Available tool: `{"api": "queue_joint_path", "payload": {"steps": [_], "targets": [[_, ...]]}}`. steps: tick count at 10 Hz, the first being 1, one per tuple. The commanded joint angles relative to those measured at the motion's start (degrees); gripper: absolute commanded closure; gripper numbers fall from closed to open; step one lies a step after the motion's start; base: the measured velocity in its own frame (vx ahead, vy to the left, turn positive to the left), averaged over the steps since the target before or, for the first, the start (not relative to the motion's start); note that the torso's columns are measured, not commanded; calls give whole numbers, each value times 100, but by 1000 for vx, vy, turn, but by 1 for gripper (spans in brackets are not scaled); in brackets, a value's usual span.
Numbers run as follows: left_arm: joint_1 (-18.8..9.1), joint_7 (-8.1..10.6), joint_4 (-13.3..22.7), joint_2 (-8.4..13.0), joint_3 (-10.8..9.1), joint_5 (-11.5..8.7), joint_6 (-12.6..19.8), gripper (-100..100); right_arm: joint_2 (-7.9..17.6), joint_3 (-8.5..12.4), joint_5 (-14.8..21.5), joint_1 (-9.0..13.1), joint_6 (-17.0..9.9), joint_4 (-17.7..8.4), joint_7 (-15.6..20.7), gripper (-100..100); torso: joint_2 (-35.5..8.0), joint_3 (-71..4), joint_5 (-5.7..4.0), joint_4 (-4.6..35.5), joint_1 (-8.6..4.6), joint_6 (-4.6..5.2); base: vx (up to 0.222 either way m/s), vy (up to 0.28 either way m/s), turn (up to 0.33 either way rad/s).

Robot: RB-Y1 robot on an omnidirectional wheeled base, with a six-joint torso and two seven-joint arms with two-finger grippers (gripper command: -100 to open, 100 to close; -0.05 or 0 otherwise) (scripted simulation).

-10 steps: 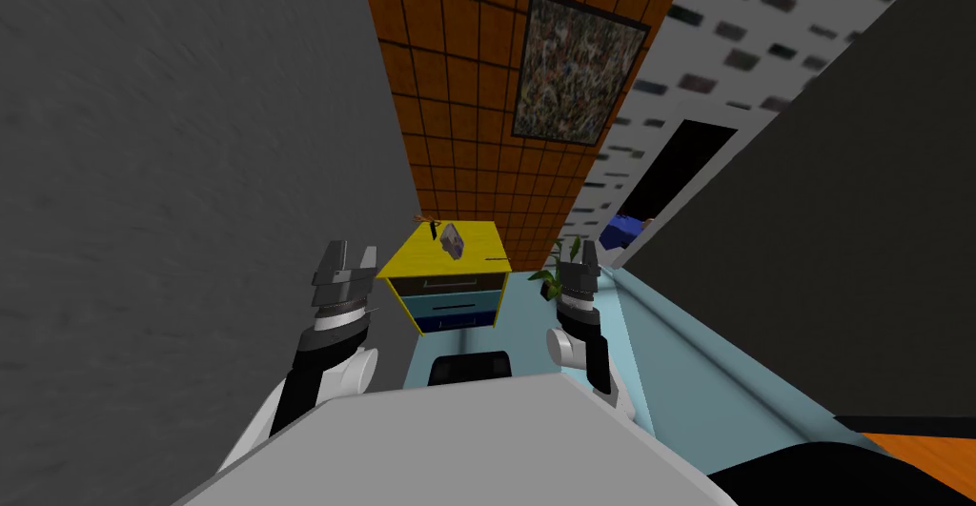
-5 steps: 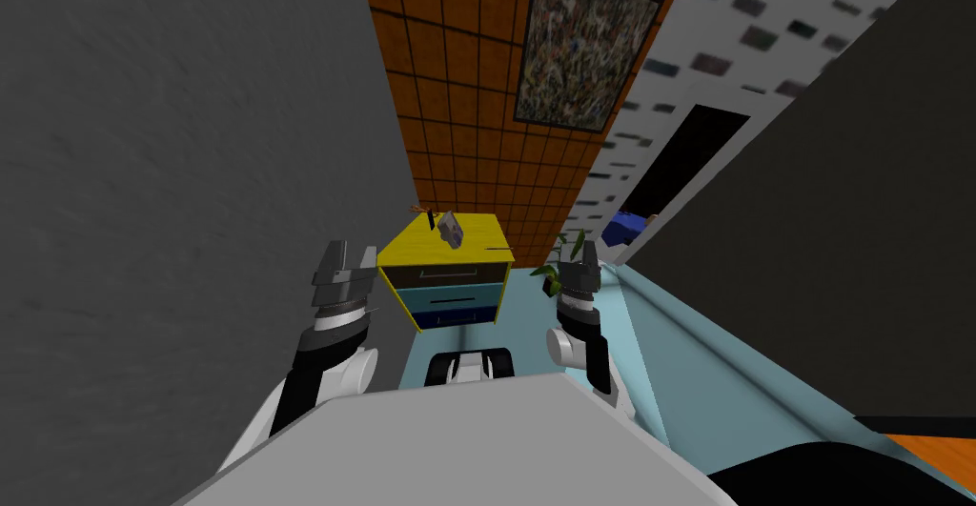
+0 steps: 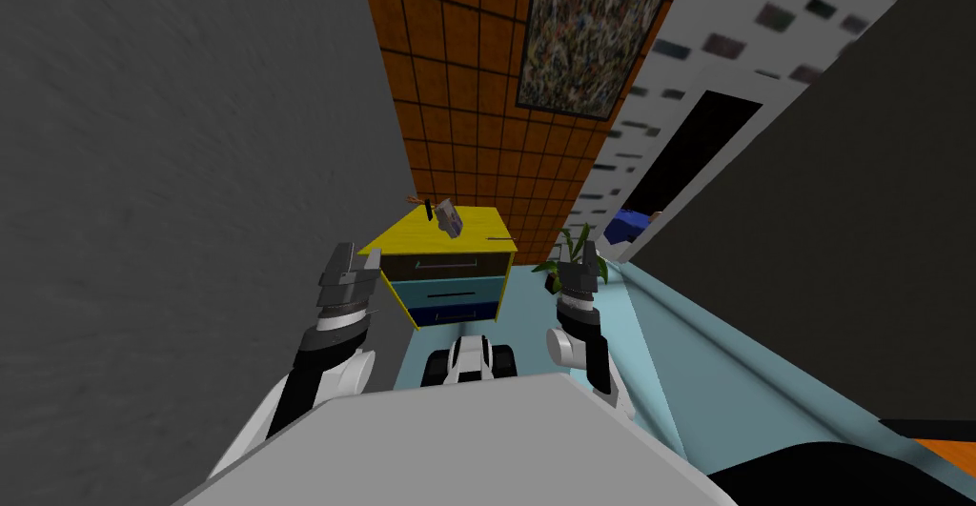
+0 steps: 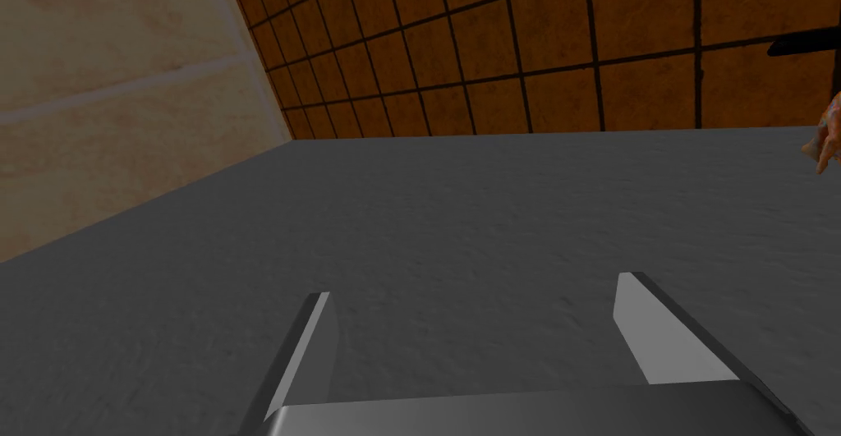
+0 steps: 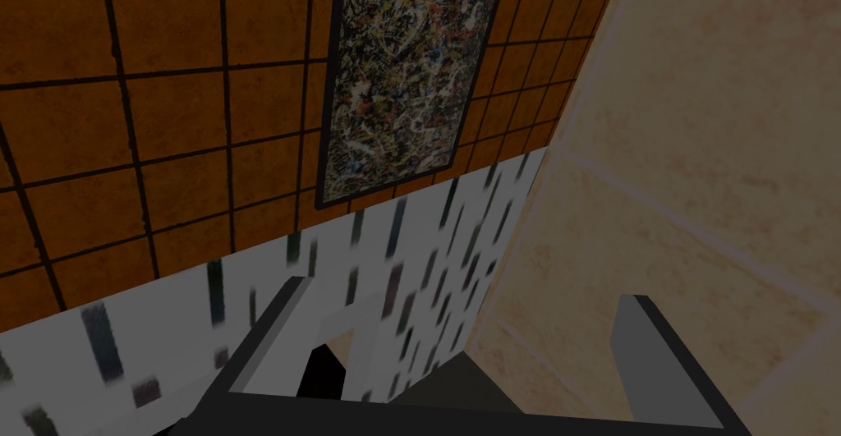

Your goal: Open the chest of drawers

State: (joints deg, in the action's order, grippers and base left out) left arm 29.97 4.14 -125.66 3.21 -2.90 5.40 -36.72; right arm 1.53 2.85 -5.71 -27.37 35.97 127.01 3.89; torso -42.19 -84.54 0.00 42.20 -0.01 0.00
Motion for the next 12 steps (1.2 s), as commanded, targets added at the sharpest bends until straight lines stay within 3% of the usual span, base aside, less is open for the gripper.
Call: {"api": "queue_joint_path", "payload": {"steps": [1,6,11,12], "targets": [[-40,-25,264,287,-11,13,-190,-100,0,0,0,0,0,0,0,0,-4,-5,0,5,-1,0,33,-15,9],[-147,-114,1044,618,-20,65,-760,-100,0,0,0,0,0,0,0,0,-9,-4,0,8,0,0,45,-16,12],[-288,-228,1969,769,-30,131,-1487,-100,0,0,0,-1,0,0,0,0,-7,-5,-1,8,-2,0,58,-26,16],[-288,-228,2057,769,-30,131,-1487,-100,0,0,0,-1,0,0,0,0,-6,-6,-1,7,-1,0,44,-16,5]]}}
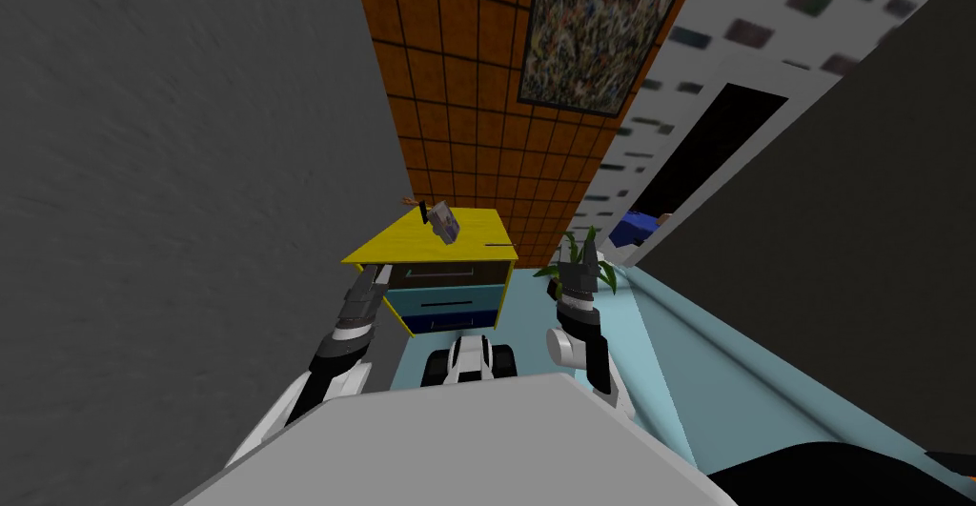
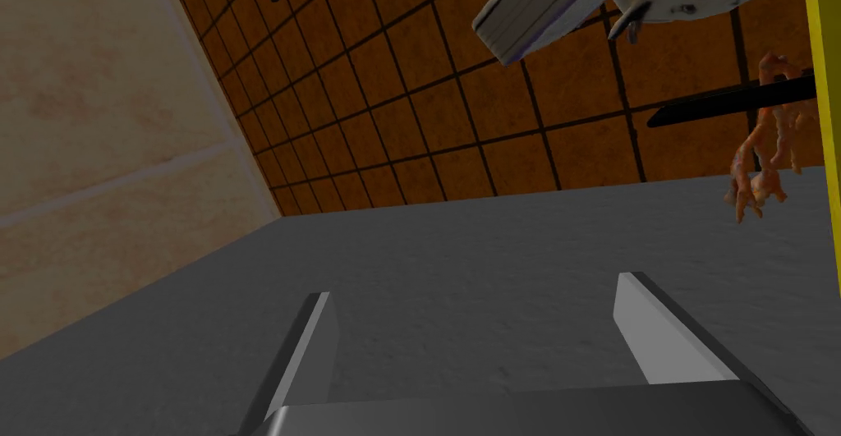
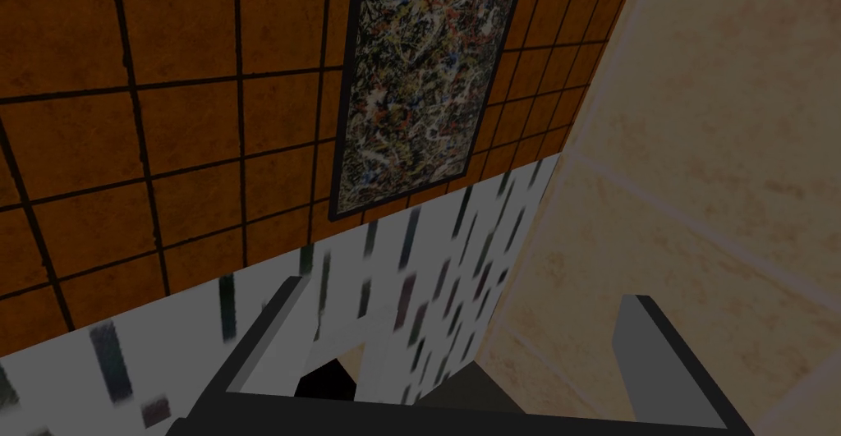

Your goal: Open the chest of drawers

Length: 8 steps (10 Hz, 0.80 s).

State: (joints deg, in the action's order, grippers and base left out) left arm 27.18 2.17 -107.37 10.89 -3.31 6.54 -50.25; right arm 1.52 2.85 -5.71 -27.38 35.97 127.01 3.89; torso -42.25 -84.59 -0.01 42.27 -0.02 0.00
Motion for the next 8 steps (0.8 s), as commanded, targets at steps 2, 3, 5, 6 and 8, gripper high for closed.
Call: {"api": "queue_joint_path", "payload": {"steps": [2,3,5,6,8], "targets": [[-74,-82,600,36,7,45,-460,-100,0,0,0,1,0,0,0,0,-12,8,2,3,6,0,37,-16,13],[-74,-82,691,36,7,45,-460,-100,0,0,0,0,0,0,0,0,-6,5,1,2,2,0,44,-15,6],[-143,-136,1082,63,2,76,-802,-100,0,0,0,0,0,0,0,0,-2,1,0,0,1,0,50,-18,17],[-143,-136,1180,63,2,76,-803,-100,0,0,0,0,0,0,0,0,0,0,1,0,1,0,44,-16,6],[-179,-164,1431,74,0,92,-981,-100,0,0,0,0,0,0,0,0,-5,3,1,2,2,0,39,-15,8]]}}
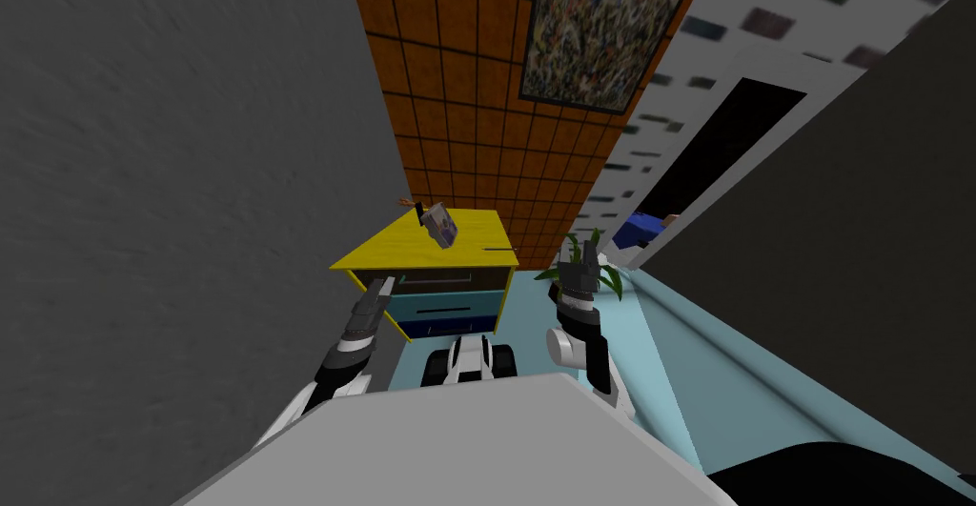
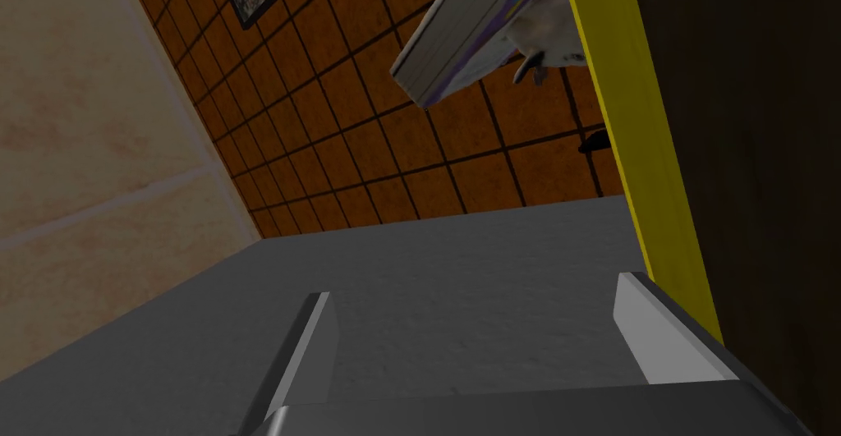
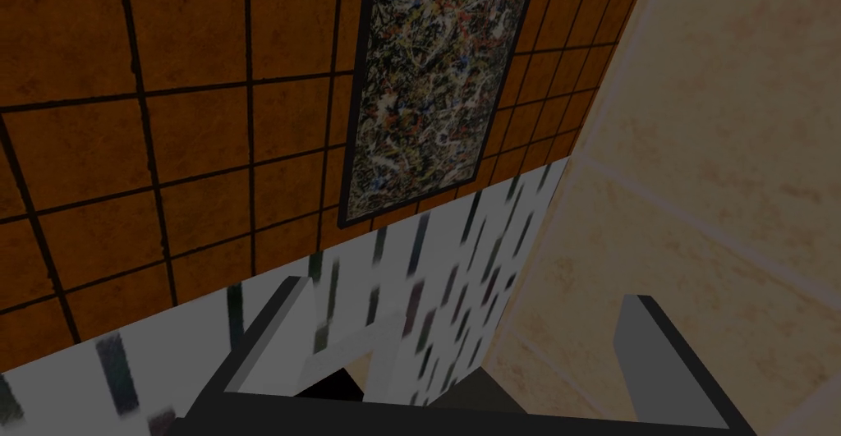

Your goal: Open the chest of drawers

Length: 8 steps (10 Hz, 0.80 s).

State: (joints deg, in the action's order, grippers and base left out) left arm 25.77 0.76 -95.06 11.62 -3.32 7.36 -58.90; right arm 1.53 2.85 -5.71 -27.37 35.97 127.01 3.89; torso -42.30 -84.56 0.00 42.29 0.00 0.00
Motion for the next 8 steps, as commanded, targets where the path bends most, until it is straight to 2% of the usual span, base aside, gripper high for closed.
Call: {"api": "queue_joint_path", "payload": {"steps": [1,2,3,5,6,7,8], "targets": [[-73,-52,436,9,-2,27,-296,-100,0,0,0,0,0,0,0,0,-3,1,0,0,1,0,37,-22,12],[-108,-80,590,16,-4,43,-479,-100,0,0,0,0,0,0,0,0,-1,1,0,0,-2,0,50,-28,20],[-108,-80,705,16,-4,43,-479,-100,0,0,0,0,0,0,0,0,4,-3,-1,-1,-3,0,49,-18,8],[-176,-137,1103,24,-10,77,-841,-100,0,0,0,0,0,0,0,0,4,-3,0,-1,1,0,58,-21,17],[-176,-137,1204,24,-10,77,-846,-100,0,0,0,0,0,0,0,0,5,-3,0,-1,-1,0,46,-19,7],[-210,-165,1423,22,-12,94,-1027,-100,0,0,0,0,0,0,0,0,-1,0,0,0,0,0,40,-15,8],[-210,-165,1449,22,-12,94,-1027,-100,0,0,0,0,0,0,0,0,-4,2,0,1,2,-1,32,-8,9]]}}
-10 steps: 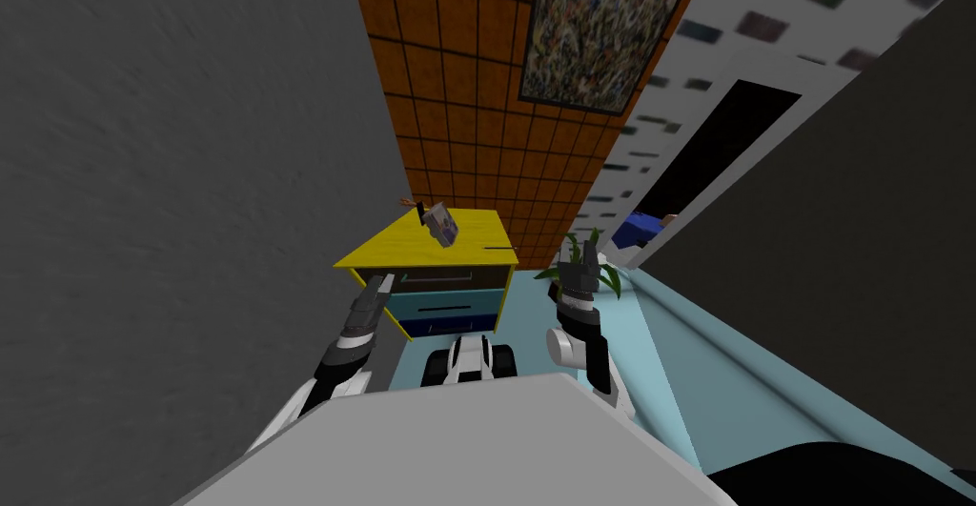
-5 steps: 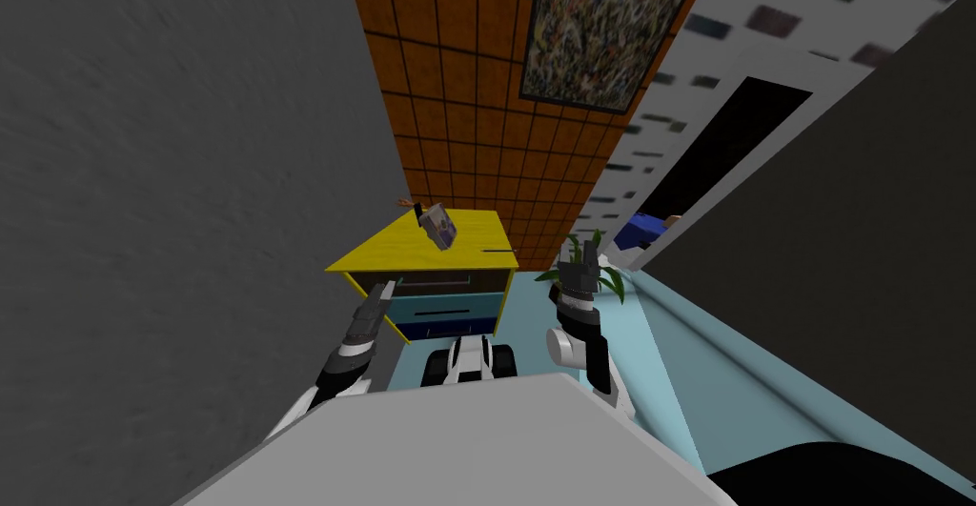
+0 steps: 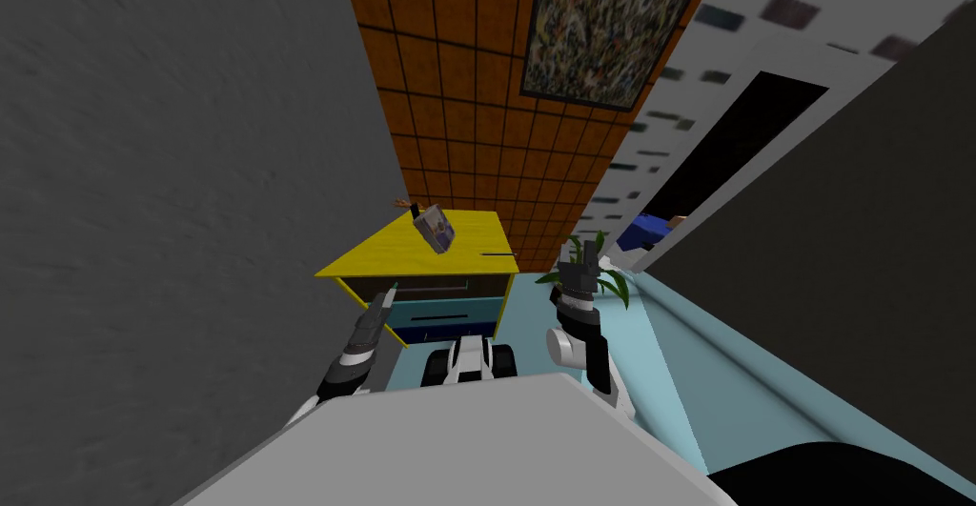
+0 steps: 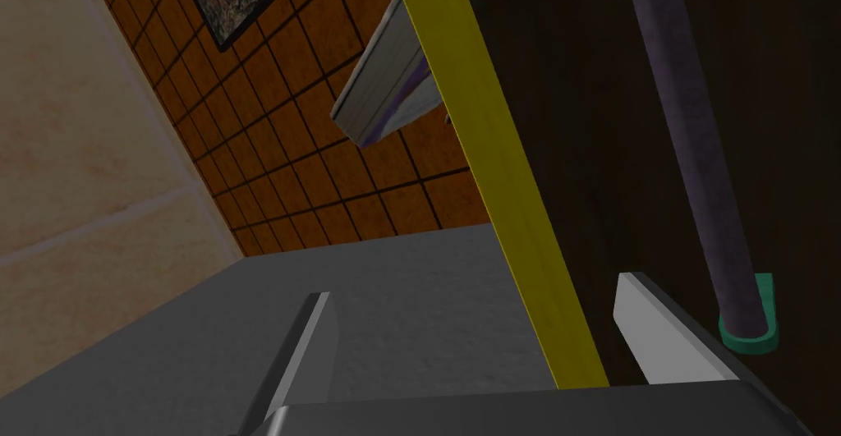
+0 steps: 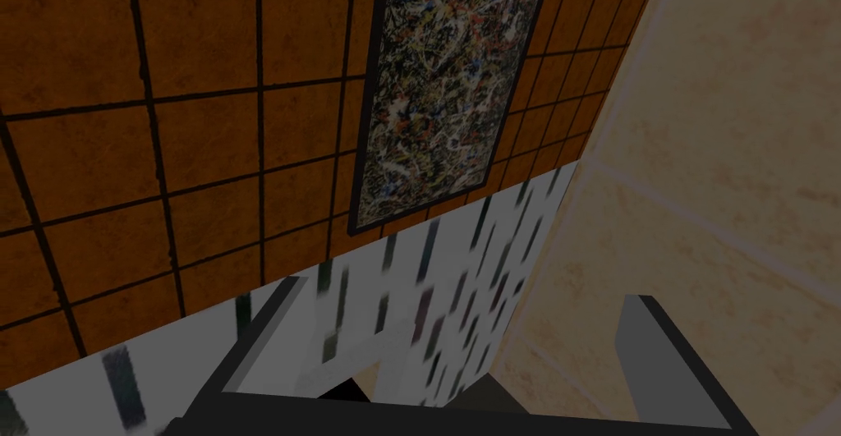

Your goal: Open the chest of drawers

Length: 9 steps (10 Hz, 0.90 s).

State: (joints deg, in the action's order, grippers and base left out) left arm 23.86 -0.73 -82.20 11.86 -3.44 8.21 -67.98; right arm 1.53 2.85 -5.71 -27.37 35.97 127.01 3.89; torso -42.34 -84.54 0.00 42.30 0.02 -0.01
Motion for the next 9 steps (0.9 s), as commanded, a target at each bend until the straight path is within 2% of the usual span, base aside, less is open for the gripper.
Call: {"api": "queue_joint_path", "payload": {"steps": [1,4,5,7,8,9], "targets": [[-51,-44,398,-11,-4,25,-298,-100,0,0,0,0,0,0,0,0,-1,0,0,0,1,1,38,-16,11],[-115,-97,861,-48,-9,56,-643,-100,0,0,0,0,0,0,0,0,21,-9,11,-17,-2,11,48,-17,23],[-115,-97,870,-48,-9,56,-643,-100,0,0,0,0,0,0,0,0,36,-12,24,-32,1,20,24,-6,7],[-176,-147,1230,-111,-14,86,-965,-100,0,0,0,0,0,0,0,0,60,-25,31,-43,5,23,31,-25,3],[-176,-147,1314,-111,-14,86,-965,-100,0,0,0,0,0,0,0,0,55,-29,15,-28,2,13,37,-24,-3],[-205,-171,1526,-153,-16,100,-1117,-100,0,0,0,0,0,0,0,0,35,-20,6,-14,2,7,56,-19,4]]}}
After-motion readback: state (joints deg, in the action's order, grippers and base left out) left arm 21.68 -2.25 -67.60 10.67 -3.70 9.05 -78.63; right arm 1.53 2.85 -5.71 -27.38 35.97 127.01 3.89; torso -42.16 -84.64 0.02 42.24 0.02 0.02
